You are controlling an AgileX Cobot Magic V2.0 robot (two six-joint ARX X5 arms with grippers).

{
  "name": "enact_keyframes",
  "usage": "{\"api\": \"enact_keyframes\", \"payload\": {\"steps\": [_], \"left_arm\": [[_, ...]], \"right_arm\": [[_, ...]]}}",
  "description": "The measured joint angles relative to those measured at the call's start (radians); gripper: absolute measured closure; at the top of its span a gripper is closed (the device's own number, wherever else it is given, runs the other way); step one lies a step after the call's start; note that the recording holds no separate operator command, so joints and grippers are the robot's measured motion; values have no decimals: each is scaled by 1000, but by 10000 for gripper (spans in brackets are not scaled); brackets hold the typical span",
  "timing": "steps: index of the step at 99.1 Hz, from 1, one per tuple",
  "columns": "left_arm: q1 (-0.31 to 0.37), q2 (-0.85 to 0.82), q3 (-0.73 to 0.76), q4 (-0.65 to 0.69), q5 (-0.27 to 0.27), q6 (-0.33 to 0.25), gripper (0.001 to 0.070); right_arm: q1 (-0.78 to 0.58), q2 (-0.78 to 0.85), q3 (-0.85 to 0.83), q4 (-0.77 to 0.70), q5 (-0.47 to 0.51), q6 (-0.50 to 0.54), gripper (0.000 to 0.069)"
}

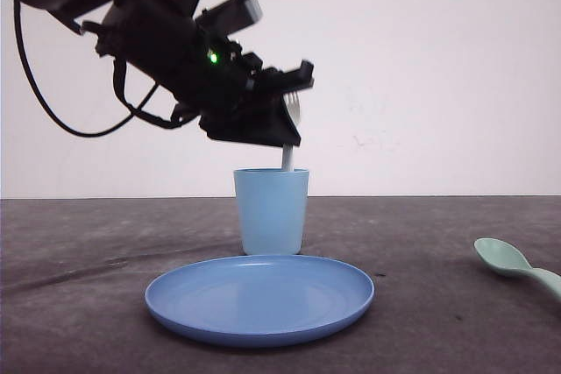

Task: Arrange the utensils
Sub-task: 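Lift the white fork with the left gripper and carry it over the cup, then lower the fork into the light blue cup and open the left gripper, then lower the right gripper onto the mint-green spoon and grasp its handle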

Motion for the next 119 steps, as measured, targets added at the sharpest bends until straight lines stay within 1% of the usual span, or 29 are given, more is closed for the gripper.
{"api": "enact_keyframes", "payload": {"steps": [22, 28, 33, 39, 44, 51, 61, 76, 86, 92, 105, 119], "left_arm": [[0, 22, 0, 2, 0, 6, 644], [0, 22, 0, 2, 0, 6, 629], [0, 22, 0, 2, 0, 6, 585], [0, 22, 0, 1, 0, 7, 494], [0, 21, 0, -2, 0, 7, 431], [-1, 10, 0, -32, 0, 7, 386], [-1, -45, 0, -103, 0, 7, 365], [4, -203, 0, -240, -1, 7, 359], [26, -312, 0, -385, -1, 6, 359], [47, -374, 0, -484, -1, -6, 359], [100, -526, 0, -683, -1, -37, 359], [161, -689, 0, -842, -1, -58, 359]], "right_arm": [[0, 0, 0, 0, 0, 0, 11], [0, 0, 0, 0, 0, 0, 11], [0, 0, 0, 0, 0, 0, 11], [0, 0, 0, 0, 0, 0, 11], [0, 2, 0, 0, 0, 0, 11], [0, 13, 0, 0, -6, 0, 11], [0, 46, -2, 1, -63, 0, 11], [0, 133, -6, 3, -171, 0, 11], [2, 202, -6, 11, -239, -1, 11], [8, 251, -6, 29, -267, -1, 11], [29, 346, -6, 85, -289, -1, 11], [58, 437, -6, 150, -290, -1, 11]]}}
